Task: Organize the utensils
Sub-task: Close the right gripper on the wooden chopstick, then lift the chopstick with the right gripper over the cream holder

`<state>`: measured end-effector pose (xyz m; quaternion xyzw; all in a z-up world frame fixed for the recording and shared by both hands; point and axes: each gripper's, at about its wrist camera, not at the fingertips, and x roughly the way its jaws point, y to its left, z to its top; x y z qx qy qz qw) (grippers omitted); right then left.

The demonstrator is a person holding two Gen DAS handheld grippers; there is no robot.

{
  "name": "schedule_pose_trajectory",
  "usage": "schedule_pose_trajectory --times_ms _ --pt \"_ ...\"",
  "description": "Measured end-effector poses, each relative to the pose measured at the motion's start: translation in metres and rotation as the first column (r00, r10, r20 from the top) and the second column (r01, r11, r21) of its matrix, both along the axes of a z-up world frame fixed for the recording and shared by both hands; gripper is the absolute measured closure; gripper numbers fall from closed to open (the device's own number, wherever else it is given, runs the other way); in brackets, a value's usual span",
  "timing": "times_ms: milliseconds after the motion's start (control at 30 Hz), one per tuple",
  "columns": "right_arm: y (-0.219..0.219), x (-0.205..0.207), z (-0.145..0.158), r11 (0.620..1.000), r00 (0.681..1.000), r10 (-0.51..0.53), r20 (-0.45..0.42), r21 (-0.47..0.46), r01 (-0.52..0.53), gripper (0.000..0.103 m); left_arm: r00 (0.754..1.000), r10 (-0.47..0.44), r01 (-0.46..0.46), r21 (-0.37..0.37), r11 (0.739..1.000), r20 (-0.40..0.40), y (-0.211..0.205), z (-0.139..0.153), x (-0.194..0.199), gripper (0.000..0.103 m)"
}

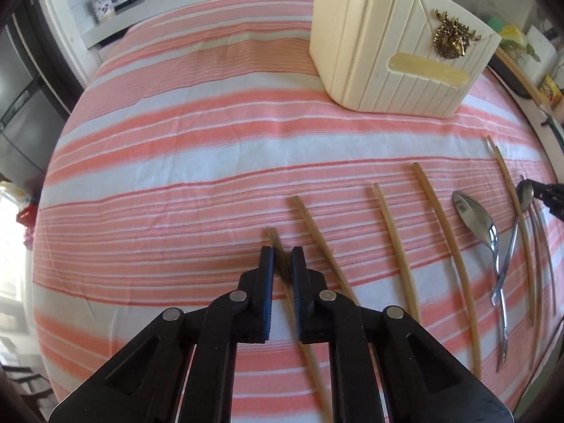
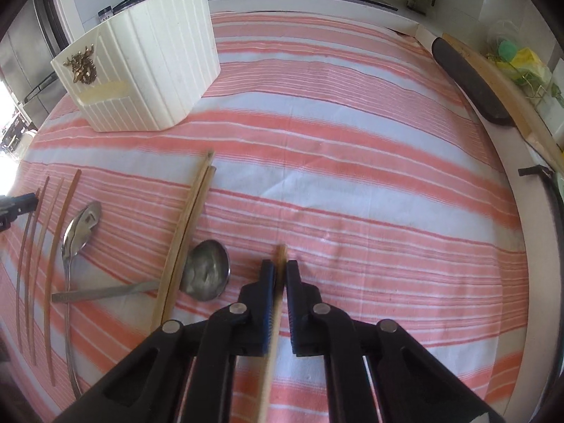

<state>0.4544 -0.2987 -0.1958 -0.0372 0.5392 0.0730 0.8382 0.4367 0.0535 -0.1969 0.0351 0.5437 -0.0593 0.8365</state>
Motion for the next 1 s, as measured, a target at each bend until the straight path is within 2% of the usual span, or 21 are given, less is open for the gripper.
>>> schedule_pose_trajectory --times_ms 67,167,300,433,600,733,867,933,1000 --pt "-0.007 0.007 0.004 0.997 1.0 -0.03 0.0 0.076 0.03 0.097 1.0 0.008 -0.008 -0.01 1.0 0.013 0.001 0.005 0.0 0.099" --pt "-0.016 0.004 0.024 0.985 0.997 -0.065 0.038 0.161 0.058 0.097 0.997 0.039 -0.034 -0.072 0.997 0.068 0.011 0.029 -0.006 0.099" --pt "-0.017 -0.018 0.072 0.975 0.99 -0.053 0.13 0.219 0.024 0.097 0.981 0.061 -0.035 -0.141 0.989 0.183 0.02 0.081 -0.025 0.099" --pt "-0.013 -0.05 0.129 0.967 0.972 -0.03 0.233 0.252 -0.031 0.097 0.952 0.049 0.01 -0.192 0.981 0.302 0.028 0.137 -0.054 0.099" --pt "-0.007 -0.091 0.19 0.961 0.937 0.008 0.348 0.257 -0.104 0.097 0.919 0.034 0.065 -0.237 0.969 0.392 0.035 0.185 -0.078 0.099" --pt "-0.001 -0.102 0.217 0.957 0.912 -0.005 0.411 0.266 -0.115 0.097 0.896 0.049 0.078 -0.266 0.961 0.441 0.035 0.206 -0.083 0.099" --pt "0.011 -0.092 0.242 0.954 0.872 -0.036 0.488 0.278 -0.116 0.097 0.868 0.078 0.088 -0.307 0.948 0.49 0.037 0.238 -0.07 0.099" --pt "0.019 -0.077 0.262 0.947 0.847 -0.055 0.529 0.295 -0.123 0.097 0.843 0.092 0.098 -0.32 0.942 0.53 0.037 0.262 -0.057 0.099" --pt "0.028 -0.062 0.285 0.946 0.808 -0.07 0.585 0.297 -0.133 0.097 0.815 0.11 0.105 -0.332 0.937 0.569 0.036 0.286 -0.044 0.099"
